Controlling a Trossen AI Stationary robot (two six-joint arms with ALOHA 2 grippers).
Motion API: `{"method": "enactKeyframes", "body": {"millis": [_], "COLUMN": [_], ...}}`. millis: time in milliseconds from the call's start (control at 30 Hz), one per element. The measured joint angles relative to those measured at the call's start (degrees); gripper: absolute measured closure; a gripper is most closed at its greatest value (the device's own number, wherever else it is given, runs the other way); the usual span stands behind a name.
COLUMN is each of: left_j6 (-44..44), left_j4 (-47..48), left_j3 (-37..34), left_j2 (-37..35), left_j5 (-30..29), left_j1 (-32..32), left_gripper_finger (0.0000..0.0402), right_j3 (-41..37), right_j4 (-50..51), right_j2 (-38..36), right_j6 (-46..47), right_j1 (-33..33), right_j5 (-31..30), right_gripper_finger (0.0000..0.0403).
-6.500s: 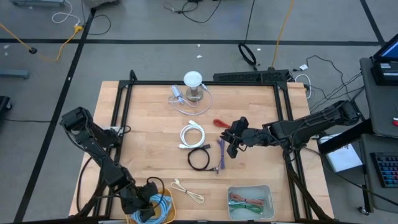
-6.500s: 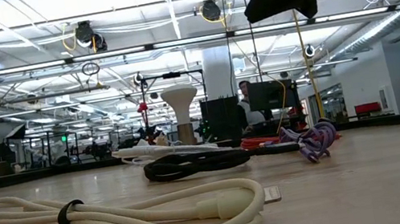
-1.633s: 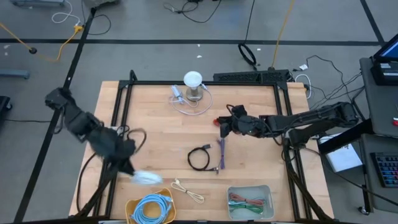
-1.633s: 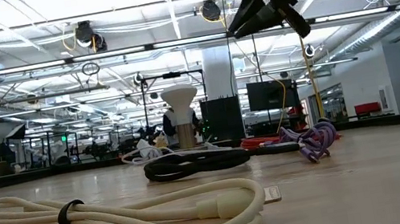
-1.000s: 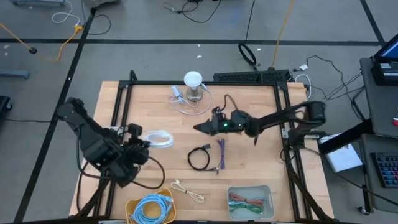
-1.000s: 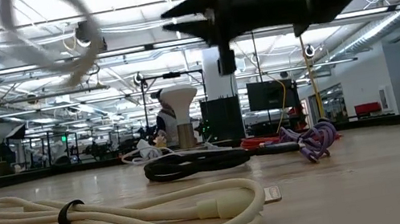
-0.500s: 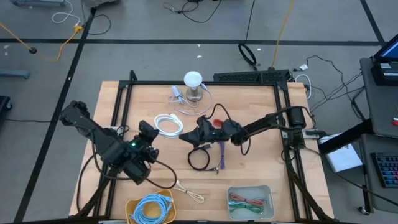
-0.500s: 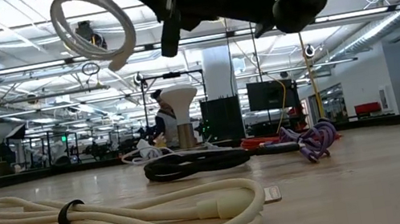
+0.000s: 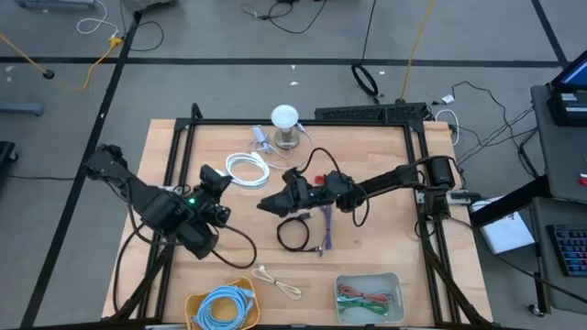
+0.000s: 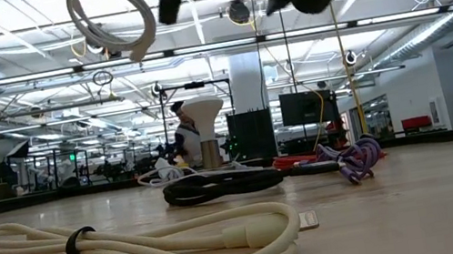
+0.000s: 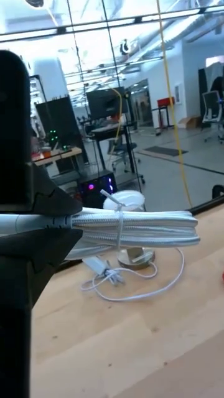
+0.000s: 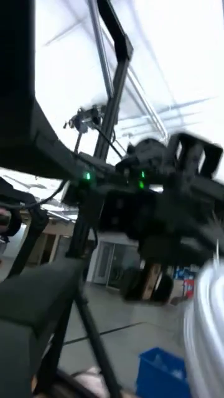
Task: Pick & Place USB Port
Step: Put the white HDMI cable into the orange bin
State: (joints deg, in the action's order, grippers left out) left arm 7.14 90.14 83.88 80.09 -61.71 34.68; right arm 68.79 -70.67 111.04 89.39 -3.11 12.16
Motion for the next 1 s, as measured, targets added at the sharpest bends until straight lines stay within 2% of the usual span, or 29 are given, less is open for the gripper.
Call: {"method": "enactKeyframes", "body": {"millis": [167, 333, 467, 633, 833, 1000], "left_j6": [3.16, 4.23, 5.84, 3.34, -0.47, -1.62], "left_j4": [-0.06, -0.17, -0.03, 0.01, -0.21, -0.21], "left_j3": [0.22, 3.92, 6.96, 8.28, 8.28, 8.28], "left_j2": [-0.62, -0.63, -0.63, -0.67, -0.65, -0.63], "left_j5": [-1.65, -3.83, -5.11, -2.76, 0.42, 0.85], "left_j1": [1.59, 2.22, 1.79, 1.74, 1.95, 1.95], "left_gripper_finger": [0.0383, 0.0383, 0.0383, 0.0383, 0.0383, 0.0383], "right_j3": [2.41, 1.01, -1.52, -3.71, -3.82, -3.84], "right_j4": [1.64, 5.40, 6.24, 0.84, -1.85, -2.01], "right_j2": [0.05, 0.11, 0.09, 0.09, 0.11, 0.09], "right_j6": [0.62, 2.19, 2.77, 3.03, 4.01, 4.47], "right_j1": [1.46, 3.00, 4.07, 6.09, 7.08, 7.10], "right_j5": [-1.41, -2.98, -6.07, -10.21, -10.66, -10.72], "right_gripper_finger": [0.0099, 0.0052, 0.0047, 0.0058, 0.0071, 0.0073]}}
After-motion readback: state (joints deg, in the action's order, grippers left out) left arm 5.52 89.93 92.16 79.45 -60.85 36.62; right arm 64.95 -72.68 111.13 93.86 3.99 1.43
